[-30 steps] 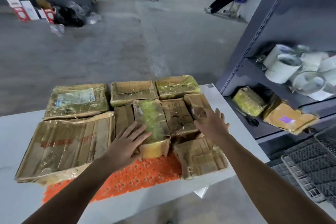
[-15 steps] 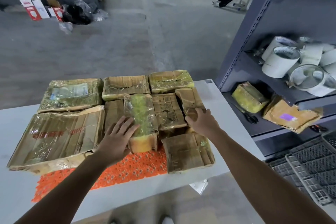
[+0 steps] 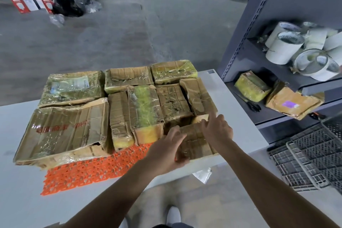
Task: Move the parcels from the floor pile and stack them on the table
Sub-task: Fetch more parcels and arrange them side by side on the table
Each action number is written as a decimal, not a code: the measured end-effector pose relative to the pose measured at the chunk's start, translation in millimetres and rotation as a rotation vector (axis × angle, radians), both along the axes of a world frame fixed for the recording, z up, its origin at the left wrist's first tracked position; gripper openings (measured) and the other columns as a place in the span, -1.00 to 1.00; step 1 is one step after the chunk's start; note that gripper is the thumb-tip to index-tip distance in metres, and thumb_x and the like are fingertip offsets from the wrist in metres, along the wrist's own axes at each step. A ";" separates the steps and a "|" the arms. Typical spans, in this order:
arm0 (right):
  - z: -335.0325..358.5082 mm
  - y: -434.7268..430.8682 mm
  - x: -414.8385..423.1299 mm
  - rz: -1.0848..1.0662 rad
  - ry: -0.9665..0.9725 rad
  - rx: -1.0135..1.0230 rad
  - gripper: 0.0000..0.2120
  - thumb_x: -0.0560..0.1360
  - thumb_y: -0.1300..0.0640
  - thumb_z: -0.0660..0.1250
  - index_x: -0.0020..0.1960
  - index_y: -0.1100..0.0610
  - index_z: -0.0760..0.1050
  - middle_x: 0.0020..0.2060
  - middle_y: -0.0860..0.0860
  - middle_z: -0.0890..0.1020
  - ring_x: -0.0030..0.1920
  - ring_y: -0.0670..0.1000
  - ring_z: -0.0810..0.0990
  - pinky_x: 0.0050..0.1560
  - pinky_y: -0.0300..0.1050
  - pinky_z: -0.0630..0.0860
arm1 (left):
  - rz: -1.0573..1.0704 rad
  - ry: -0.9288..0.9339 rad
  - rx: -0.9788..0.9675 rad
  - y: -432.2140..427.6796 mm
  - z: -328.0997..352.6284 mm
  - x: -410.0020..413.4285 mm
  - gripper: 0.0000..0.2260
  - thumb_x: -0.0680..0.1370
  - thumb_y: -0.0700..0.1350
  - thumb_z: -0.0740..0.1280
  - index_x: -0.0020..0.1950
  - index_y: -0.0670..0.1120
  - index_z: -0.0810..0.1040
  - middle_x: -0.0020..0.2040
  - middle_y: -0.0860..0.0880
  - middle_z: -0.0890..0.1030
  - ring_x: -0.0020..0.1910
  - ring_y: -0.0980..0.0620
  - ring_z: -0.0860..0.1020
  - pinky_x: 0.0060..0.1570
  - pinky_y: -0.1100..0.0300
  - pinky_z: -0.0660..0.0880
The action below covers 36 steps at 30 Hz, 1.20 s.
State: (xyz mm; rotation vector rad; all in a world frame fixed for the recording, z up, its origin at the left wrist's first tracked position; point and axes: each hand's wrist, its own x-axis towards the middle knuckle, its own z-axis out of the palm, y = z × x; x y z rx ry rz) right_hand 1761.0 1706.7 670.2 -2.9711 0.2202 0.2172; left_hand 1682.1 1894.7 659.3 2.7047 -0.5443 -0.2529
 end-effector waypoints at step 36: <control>19.8 98.8 -8.2 0.576 -0.144 0.051 -0.79 0.57 0.15 0.14 0.17 0.11 0.46 0.10 0.02 0.48 0.17 0.05 0.43 0.19 -0.02 0.43 | 0.496 -0.307 -0.005 100.9 12.3 -1.4 -0.77 0.46 -0.17 0.38 0.10 -0.12 0.57 0.06 -0.13 0.52 0.06 -0.18 0.50 -0.03 -0.03 0.50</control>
